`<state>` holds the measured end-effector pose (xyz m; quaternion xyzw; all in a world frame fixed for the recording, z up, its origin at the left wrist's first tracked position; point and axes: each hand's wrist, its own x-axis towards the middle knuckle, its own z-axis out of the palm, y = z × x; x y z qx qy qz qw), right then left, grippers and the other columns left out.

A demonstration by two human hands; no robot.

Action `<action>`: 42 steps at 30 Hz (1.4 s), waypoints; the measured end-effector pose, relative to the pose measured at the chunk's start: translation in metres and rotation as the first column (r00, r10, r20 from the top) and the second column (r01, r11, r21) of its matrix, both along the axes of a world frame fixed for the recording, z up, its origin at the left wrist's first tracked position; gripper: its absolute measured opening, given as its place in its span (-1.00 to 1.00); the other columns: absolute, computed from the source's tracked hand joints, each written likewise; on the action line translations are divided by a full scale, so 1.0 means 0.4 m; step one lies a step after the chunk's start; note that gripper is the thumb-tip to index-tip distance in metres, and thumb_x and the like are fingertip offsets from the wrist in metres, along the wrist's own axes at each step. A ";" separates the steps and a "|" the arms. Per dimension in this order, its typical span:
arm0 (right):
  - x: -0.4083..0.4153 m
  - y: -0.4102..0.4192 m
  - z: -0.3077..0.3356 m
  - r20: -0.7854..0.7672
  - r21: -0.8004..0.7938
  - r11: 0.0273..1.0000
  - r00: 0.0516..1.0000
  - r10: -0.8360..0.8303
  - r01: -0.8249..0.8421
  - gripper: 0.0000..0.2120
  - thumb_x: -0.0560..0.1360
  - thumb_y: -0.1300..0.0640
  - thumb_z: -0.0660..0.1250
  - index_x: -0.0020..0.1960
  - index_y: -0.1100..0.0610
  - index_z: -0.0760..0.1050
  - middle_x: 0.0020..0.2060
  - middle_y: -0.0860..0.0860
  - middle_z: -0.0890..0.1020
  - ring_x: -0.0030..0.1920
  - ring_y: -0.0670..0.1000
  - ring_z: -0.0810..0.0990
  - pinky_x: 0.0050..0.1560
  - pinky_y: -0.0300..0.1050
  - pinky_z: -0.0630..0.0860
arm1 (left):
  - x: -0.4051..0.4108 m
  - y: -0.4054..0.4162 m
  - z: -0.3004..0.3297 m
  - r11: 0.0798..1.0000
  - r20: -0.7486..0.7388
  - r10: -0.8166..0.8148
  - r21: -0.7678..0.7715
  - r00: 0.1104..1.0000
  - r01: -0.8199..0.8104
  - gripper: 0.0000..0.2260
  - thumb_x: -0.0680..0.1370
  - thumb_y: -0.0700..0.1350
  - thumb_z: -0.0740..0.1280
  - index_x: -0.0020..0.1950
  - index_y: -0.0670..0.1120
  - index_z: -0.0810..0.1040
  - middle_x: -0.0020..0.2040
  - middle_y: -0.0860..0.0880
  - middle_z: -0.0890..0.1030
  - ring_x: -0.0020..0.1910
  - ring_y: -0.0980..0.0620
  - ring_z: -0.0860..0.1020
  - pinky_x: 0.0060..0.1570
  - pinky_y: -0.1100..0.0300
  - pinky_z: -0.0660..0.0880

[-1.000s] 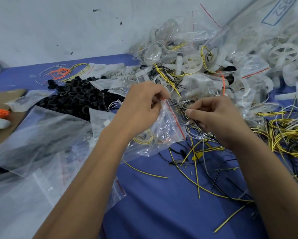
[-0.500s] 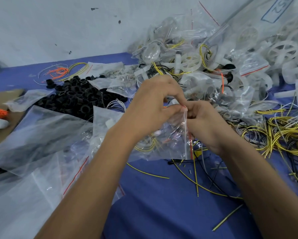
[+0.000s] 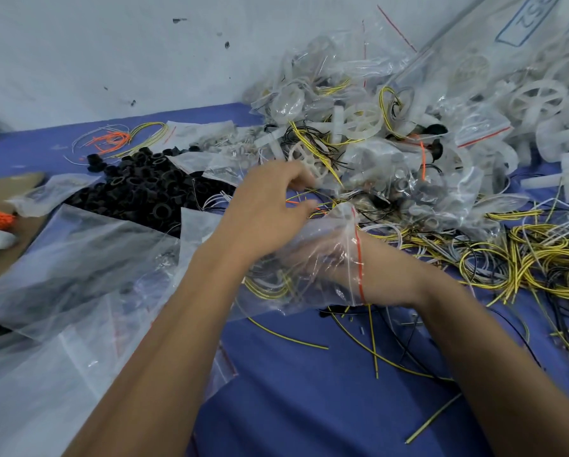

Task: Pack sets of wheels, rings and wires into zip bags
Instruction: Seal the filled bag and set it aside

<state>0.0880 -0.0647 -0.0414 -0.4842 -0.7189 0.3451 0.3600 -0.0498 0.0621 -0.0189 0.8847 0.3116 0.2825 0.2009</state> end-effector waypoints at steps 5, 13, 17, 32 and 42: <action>0.012 0.020 -0.013 -0.012 0.116 0.980 0.987 -0.159 0.160 -0.85 0.56 0.36 0.34 0.00 0.20 0.65 -0.09 -0.01 0.70 -0.12 -0.14 0.66 -0.07 -0.23 0.59 | -0.037 0.059 -0.045 0.965 -0.352 0.251 0.025 0.902 -0.259 -0.74 0.57 -0.11 0.40 0.25 -0.10 0.60 0.17 -0.16 0.63 0.21 -0.17 0.55 0.20 -0.01 0.47; 0.007 0.025 -0.028 0.082 0.086 0.996 0.997 0.004 -0.011 -0.83 0.60 0.23 0.34 0.14 0.12 0.66 0.08 -0.33 0.65 0.16 -0.24 0.61 0.20 -0.39 0.44 | -0.057 0.081 -0.048 0.954 -0.513 0.240 -0.034 0.824 -0.299 -0.76 0.58 -0.04 0.36 0.21 -0.08 0.64 0.19 -0.15 0.64 0.24 -0.17 0.53 0.24 -0.01 0.48; 0.008 0.035 -0.036 0.004 0.121 0.952 0.959 -0.283 0.280 -0.81 0.51 0.26 0.46 -0.15 -0.01 0.72 -0.25 -0.21 0.72 -0.20 -0.29 0.65 -0.17 -0.29 0.59 | -0.055 0.082 -0.049 0.956 -0.523 0.217 -0.056 0.825 -0.286 -0.77 0.60 -0.06 0.35 0.18 -0.13 0.66 0.17 -0.19 0.62 0.18 -0.20 0.55 0.20 -0.05 0.51; 0.013 0.074 -0.075 -0.080 0.318 0.669 0.722 -0.687 0.672 -0.74 0.52 0.34 0.30 -0.21 0.07 0.67 -0.36 -0.07 0.65 -0.31 0.02 0.63 -0.27 0.02 0.56 | -0.052 0.043 -0.026 0.973 -0.481 0.176 -0.048 0.859 -0.226 -0.83 0.59 -0.14 0.38 0.11 0.01 0.73 0.13 -0.12 0.63 0.12 -0.17 0.60 0.16 0.01 0.54; 0.008 0.057 -0.034 -0.327 0.439 0.434 0.590 -0.738 0.787 -0.77 0.49 0.32 0.24 -0.08 0.10 0.64 -0.24 -0.08 0.66 -0.30 -0.06 0.59 -0.29 -0.10 0.45 | -0.056 0.057 0.006 0.909 0.025 0.215 -0.369 0.976 -0.191 -0.91 0.62 -0.05 0.41 -0.01 0.01 0.70 -0.21 0.09 0.65 -0.23 0.15 0.54 -0.19 0.30 0.42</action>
